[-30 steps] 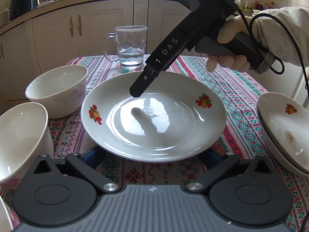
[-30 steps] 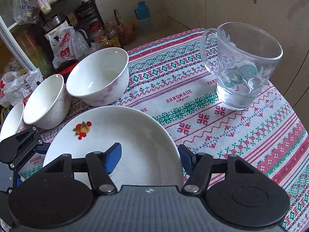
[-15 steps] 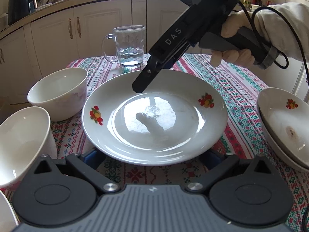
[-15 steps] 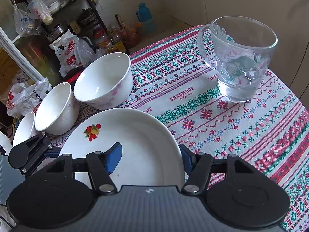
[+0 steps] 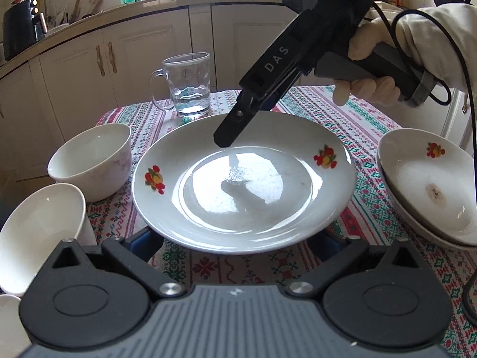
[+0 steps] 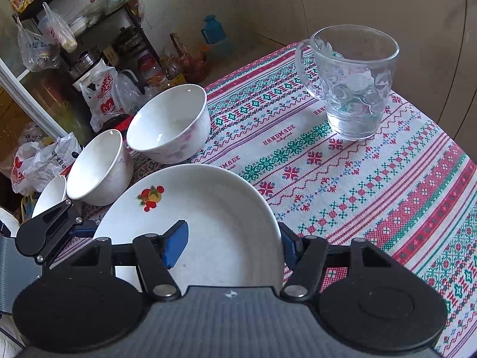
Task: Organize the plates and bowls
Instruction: 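Close the right tool on the plate rim and lift it, then carry the white flower plate with the right tool toward the stacked plates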
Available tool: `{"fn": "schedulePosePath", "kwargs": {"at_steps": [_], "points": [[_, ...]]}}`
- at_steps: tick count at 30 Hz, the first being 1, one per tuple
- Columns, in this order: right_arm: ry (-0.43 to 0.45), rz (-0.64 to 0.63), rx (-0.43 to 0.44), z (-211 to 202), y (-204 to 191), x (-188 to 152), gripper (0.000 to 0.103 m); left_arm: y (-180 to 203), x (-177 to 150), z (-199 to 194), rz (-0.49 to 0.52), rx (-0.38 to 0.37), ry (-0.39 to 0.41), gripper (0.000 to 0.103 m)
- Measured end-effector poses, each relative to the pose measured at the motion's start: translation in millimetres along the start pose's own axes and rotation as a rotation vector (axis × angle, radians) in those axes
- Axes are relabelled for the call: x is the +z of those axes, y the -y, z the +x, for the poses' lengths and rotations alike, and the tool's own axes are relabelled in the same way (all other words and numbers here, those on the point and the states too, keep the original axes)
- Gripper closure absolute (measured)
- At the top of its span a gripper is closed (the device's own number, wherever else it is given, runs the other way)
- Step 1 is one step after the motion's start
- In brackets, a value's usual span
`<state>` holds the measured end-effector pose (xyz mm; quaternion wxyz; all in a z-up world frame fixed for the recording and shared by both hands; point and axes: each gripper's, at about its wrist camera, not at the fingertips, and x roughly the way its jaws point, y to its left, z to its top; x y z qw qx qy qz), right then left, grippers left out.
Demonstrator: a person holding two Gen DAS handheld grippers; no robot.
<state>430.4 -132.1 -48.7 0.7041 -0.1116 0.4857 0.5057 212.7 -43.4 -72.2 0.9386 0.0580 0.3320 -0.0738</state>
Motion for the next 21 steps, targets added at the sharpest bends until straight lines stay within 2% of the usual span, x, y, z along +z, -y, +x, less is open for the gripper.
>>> {"fn": "schedulePosePath", "kwargs": {"at_steps": [21], "points": [[0.091, 0.053, -0.051, -58.4, -20.4, -44.8, 0.034, 24.0, 8.4, -29.1, 0.108, -0.078, 0.032, 0.002]]}}
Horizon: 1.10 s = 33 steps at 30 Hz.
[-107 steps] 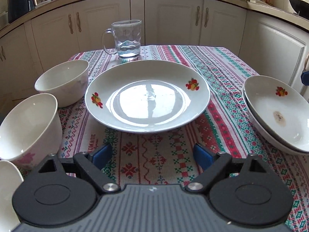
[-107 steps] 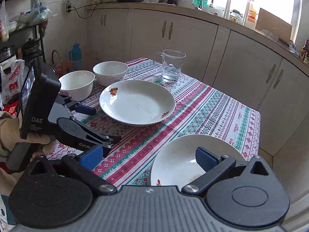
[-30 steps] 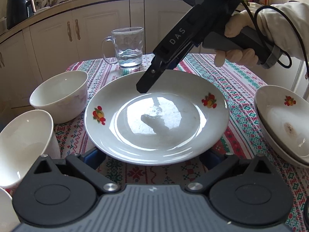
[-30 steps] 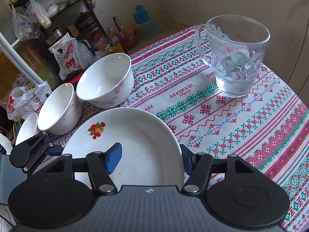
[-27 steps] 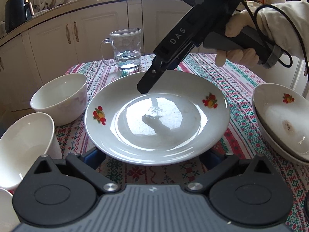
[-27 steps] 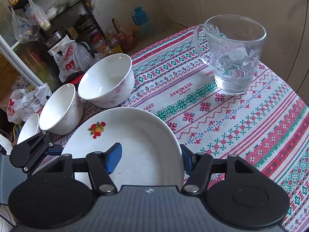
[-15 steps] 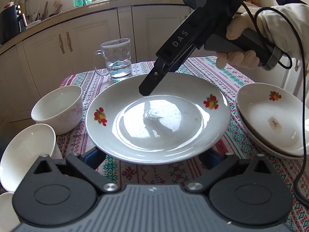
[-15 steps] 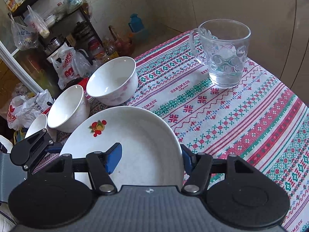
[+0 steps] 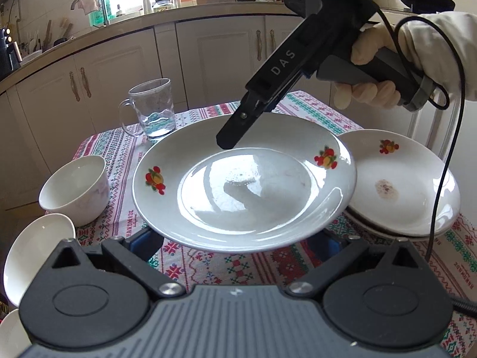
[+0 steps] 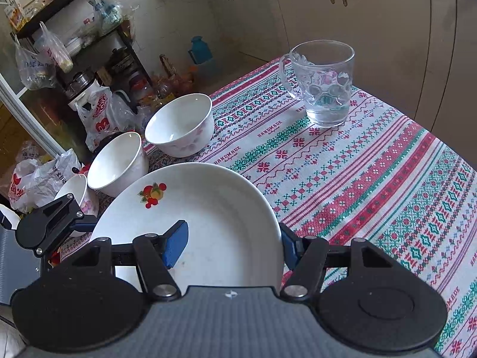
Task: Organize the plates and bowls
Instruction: 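Carry the white flower plate with the right tool toward the stacked plates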
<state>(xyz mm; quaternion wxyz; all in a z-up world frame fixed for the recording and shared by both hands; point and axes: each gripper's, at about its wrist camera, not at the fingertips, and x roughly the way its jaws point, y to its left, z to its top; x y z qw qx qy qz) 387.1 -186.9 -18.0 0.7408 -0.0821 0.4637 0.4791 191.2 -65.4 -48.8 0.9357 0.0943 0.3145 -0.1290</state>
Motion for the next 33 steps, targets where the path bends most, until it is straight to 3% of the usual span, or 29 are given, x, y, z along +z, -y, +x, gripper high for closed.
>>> {"fn": "schedulePosePath", "kwargs": {"at_steps": [18, 33], "points": [[0.082, 0.100, -0.082, -55.0, -1.8, -61.2, 0.034, 38.1, 4.6, -11.8, 0.121, -0.111, 0.016, 0.002], [0.149, 0.208, -0.119, -87.6, 12.2, -125.8, 0.034, 74.8, 6.3, -5.1, 0.193, -0.213, -0.027, 0.002]]}}
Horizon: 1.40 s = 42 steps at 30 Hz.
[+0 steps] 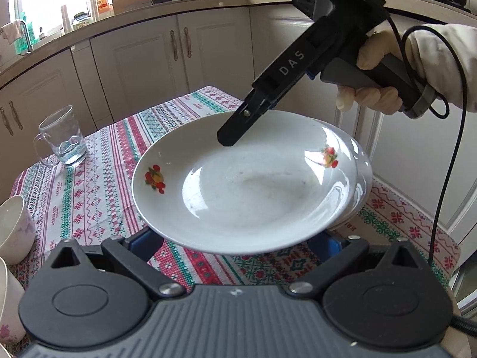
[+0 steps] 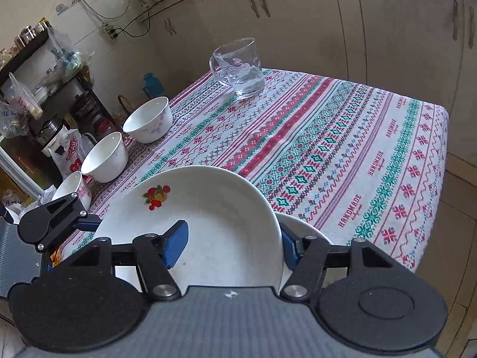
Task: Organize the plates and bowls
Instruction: 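Carry the white flower plate with the right tool toward the stacked plates, then lower the plate onto the stacked plates and open the right tool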
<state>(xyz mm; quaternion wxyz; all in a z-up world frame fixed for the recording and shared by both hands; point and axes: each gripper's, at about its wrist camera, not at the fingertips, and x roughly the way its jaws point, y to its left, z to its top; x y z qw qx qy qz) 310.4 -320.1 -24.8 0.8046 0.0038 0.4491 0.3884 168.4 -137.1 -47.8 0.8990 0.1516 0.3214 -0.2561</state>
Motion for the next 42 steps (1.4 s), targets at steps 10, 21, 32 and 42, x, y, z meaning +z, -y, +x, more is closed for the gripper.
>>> {"fn": "schedulePosePath", "kwargs": {"at_steps": [10, 21, 32, 42], "points": [[0.043, 0.047, -0.004, -9.9, 14.4, -20.9, 0.033, 7.0, 6.3, 4.3, 0.024, -0.031, -0.002, 0.002], [0.053, 0.076, -0.013, -14.3, 22.3, -33.5, 0.033, 6.2, 8.1, 11.3, 0.023, -0.082, -0.023, 0.001], [0.047, 0.096, -0.040, -19.5, 23.3, -43.3, 0.033, 1.3, 9.1, 15.2, 0.049, -0.121, -0.032, 0.001], [0.024, 0.106, -0.080, -21.6, 21.7, -49.1, 0.029, -1.0, 10.0, 9.1, 0.039, -0.156, -0.015, 0.001]]}}
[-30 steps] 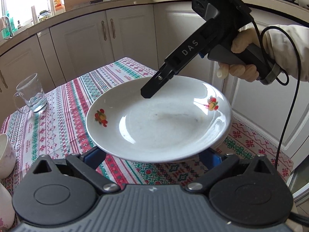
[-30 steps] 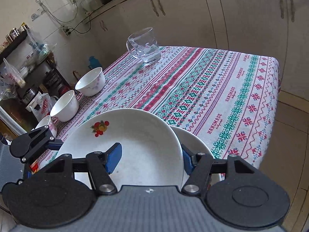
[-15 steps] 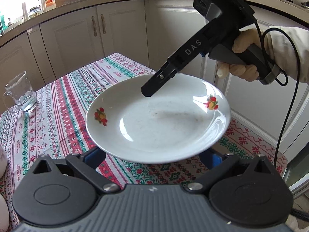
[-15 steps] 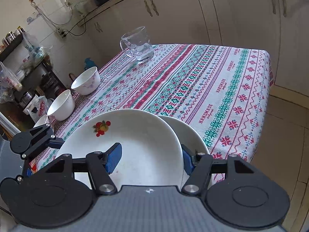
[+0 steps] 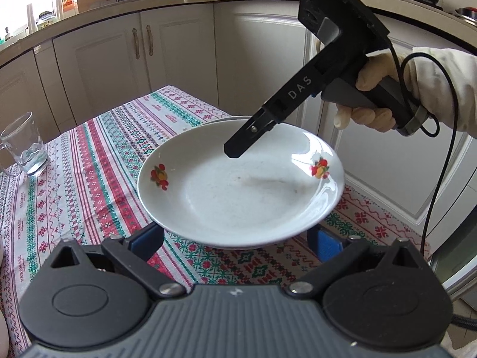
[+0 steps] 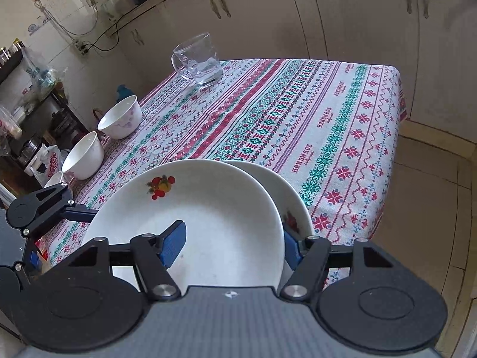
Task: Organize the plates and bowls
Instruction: 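Lower the plate onto the stacked plates and open the right tool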
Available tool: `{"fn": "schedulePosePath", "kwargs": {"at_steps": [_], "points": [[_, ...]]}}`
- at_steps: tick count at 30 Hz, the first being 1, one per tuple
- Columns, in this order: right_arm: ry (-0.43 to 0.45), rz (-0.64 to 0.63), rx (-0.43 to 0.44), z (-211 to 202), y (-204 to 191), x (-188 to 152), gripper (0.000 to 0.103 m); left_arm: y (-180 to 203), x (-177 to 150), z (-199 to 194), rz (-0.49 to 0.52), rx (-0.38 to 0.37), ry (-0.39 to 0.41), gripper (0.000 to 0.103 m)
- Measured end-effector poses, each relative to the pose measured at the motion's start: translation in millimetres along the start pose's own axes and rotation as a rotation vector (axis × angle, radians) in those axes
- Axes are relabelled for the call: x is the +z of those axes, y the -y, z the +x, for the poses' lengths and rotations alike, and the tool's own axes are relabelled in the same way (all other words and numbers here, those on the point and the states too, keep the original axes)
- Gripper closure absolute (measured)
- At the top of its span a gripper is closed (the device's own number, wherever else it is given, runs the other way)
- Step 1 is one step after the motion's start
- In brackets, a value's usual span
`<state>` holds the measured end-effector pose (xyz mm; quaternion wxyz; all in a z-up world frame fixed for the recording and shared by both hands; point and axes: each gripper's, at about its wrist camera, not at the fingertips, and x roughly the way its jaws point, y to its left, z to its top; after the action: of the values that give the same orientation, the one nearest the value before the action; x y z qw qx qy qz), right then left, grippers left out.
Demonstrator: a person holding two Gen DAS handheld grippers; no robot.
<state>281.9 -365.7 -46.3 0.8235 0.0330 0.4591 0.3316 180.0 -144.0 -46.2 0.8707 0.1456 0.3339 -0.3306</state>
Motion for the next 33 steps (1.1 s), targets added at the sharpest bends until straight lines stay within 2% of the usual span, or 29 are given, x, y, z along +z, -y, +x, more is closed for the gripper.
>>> {"fn": "schedulePosePath", "kwargs": {"at_steps": [12, 33], "points": [[-0.036, -0.005, -0.065, -8.4, -11.0, -0.3, 0.020, 0.2, -1.2, -6.3, 0.017, -0.022, 0.050, 0.001], [-0.041, 0.006, -0.132, -26.4, -25.7, -6.4, 0.011, -6.3, -6.3, 1.1, -0.008, -0.038, 0.043, 0.001]]}}
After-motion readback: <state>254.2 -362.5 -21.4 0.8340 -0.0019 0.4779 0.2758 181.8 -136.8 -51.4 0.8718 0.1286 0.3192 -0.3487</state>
